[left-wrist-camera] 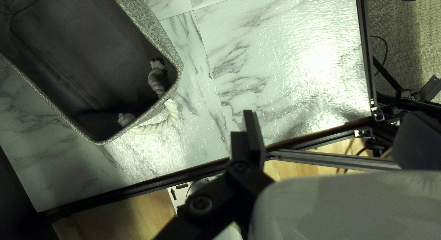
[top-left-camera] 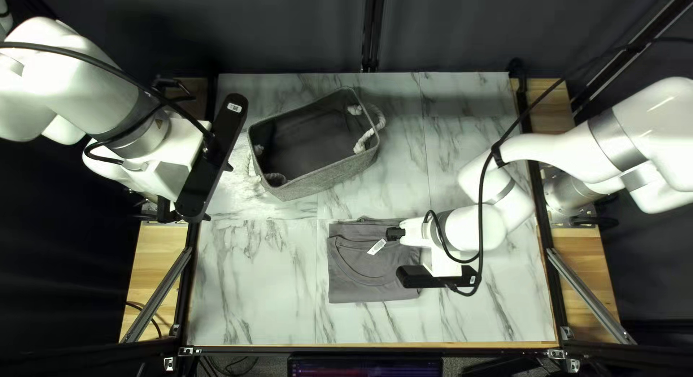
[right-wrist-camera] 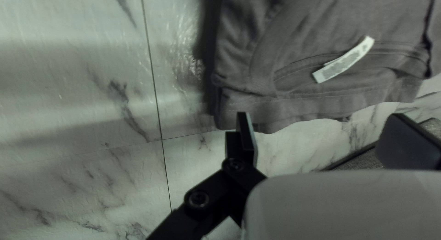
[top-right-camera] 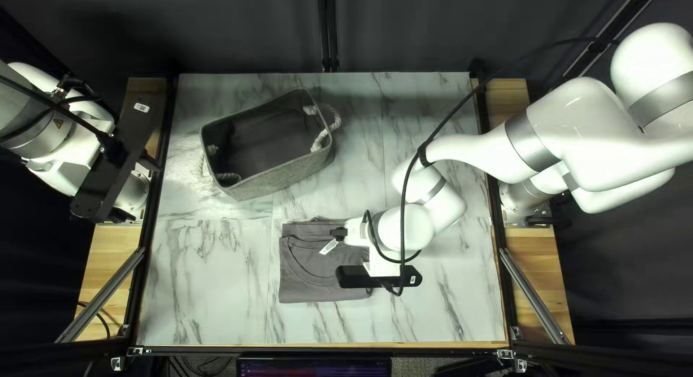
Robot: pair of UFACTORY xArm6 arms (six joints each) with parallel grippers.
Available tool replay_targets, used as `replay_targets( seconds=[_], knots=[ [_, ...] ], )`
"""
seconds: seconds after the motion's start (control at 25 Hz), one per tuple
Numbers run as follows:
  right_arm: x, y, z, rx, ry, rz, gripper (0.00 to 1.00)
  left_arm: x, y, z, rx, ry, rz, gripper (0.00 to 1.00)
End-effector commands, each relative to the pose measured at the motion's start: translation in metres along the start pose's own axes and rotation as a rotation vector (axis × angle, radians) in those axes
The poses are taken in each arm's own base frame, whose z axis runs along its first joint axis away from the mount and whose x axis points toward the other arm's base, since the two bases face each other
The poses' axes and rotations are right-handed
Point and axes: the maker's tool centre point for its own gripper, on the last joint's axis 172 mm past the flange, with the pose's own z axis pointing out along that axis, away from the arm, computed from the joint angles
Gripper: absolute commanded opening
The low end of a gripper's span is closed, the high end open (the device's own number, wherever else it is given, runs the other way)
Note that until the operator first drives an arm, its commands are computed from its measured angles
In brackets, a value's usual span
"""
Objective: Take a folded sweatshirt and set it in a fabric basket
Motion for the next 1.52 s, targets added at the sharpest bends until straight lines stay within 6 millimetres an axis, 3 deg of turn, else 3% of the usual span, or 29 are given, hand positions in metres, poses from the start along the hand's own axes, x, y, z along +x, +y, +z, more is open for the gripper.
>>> replay_targets(
  seconds=[0.04,0.32,0.72,1.52],
  knots=[
    [-0.009,-0.009,0.009,-0.046,-0.004,-0.027,1.0,0.0,0.0,0.0,0.0,0.0,0.0,1.0],
    [-0.018,-0.012,0.028,-0.087,-0.008,-0.032,1.0,0.0,0.0,0.0,0.0,0.0,0.0,1.0],
    [-0.027,-0.02,0.032,-0.084,-0.019,-0.004,1.0,0.0,0.0,0.0,0.0,0.0,0.0,1.0],
    [-0.023,-0.02,0.054,-0.071,-0.005,-0.015,1.0,0.0,0.0,0.0,0.0,0.0,0.0,1.0]
  ],
)
